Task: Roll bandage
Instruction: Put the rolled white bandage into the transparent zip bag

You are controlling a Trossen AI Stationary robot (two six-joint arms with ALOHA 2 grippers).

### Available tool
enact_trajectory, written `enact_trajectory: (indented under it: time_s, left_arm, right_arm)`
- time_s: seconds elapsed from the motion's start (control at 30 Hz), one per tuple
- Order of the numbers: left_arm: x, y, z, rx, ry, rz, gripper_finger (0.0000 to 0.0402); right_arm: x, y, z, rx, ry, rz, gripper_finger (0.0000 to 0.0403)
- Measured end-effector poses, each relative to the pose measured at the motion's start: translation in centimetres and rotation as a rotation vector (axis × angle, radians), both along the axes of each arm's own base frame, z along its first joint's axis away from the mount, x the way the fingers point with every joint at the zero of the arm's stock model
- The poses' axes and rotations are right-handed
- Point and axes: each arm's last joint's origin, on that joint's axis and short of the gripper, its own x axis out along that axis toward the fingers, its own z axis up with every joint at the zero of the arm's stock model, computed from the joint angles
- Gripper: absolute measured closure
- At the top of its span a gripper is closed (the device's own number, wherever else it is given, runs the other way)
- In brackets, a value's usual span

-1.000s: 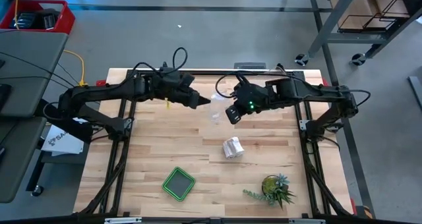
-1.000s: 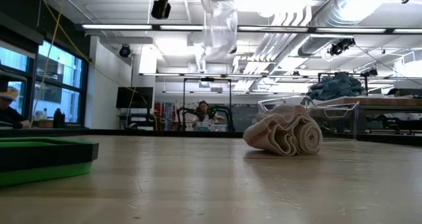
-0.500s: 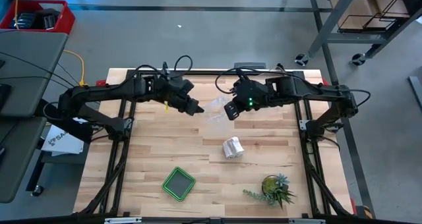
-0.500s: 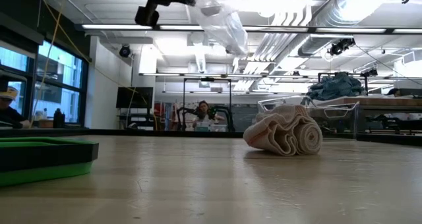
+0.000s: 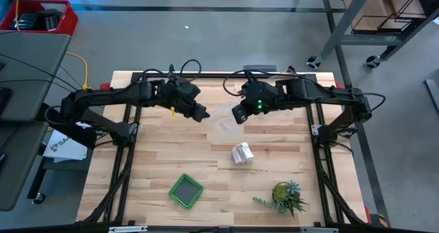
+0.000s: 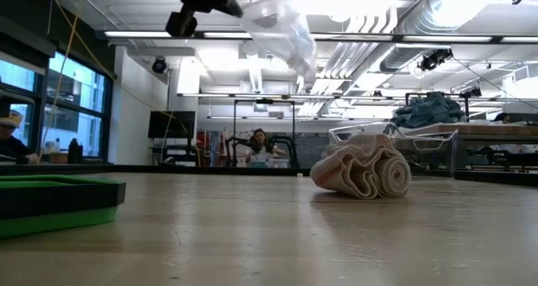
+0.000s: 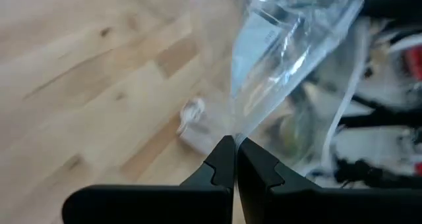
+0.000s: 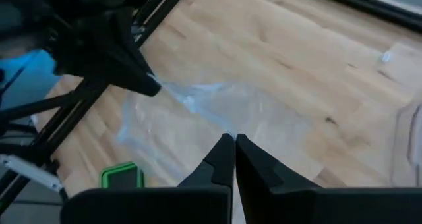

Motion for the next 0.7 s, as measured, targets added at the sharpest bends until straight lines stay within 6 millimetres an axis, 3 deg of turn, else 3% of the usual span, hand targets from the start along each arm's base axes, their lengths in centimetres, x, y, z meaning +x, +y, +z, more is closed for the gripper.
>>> enact_trajectory:
  time_s: [0.13, 0.43, 0.7]
  left_arm:
    - [-0.5, -0.1, -0.6, 0.034, 0.079, 0.038, 0.0401]
    - [-1.8, 1.1, 0.9, 0.074, 0.011, 0.136, 0.0401]
    - [-4.1, 0.5, 0.0, 0.071, 0.227, 0.141, 0.0401]
  right_arm:
    - [0.0, 0.3, -0.1, 0.03, 0.007, 0.031, 0.0402]
    - [-0.2, 0.4, -0.2, 0.014, 0.028, 0.02, 0.0402]
    - [0.0, 1.1, -2.0, 0.004, 0.186, 0.061, 0.0401]
